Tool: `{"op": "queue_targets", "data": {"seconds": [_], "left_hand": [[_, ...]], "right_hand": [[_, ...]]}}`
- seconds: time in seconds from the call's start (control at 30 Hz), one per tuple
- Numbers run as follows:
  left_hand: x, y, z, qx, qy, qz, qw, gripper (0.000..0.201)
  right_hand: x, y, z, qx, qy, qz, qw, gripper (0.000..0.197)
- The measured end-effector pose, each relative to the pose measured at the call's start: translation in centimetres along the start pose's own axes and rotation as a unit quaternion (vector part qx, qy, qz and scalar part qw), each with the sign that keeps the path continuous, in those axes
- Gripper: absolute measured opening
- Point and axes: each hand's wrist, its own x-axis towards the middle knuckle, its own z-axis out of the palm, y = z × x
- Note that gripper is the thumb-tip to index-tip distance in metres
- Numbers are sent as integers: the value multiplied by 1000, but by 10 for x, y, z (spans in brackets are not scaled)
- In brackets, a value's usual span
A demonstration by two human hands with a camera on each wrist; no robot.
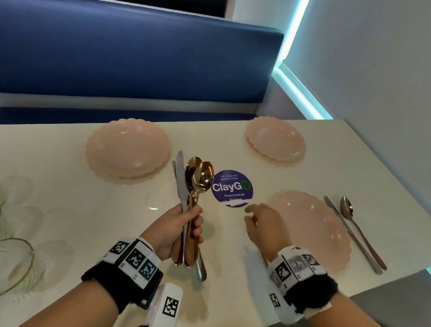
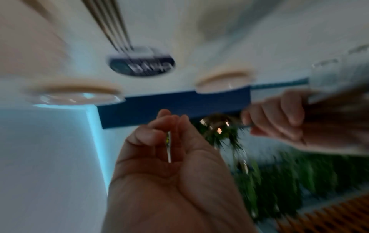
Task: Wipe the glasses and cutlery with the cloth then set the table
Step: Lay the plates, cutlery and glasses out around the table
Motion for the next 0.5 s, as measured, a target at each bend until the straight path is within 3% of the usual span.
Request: {"op": "queue_targets", "data": {"seconds": [0.1, 0.17, 0.23, 0.37, 0.5], "left_hand": [[-7, 10, -6, -12, -11, 15, 1000, 7], [-13, 18, -13, -27, -27, 11, 999, 11], [-19, 26, -23, -24, -44, 2, 999, 16], [-34, 42, -46, 5, -66, 12, 998, 17], [-42, 55, -63, 38, -65, 15, 997, 23]], "right_hand": [[13, -57, -24, 86, 47, -191, 977, 22], [21, -94, -30, 76, -11, -317, 945, 22], [32, -124, -27, 13, -87, -397, 914, 22], [53, -164, -22, -88, -163, -449, 874, 21], [67, -188, -26, -125, -189, -476, 850, 16]]}}
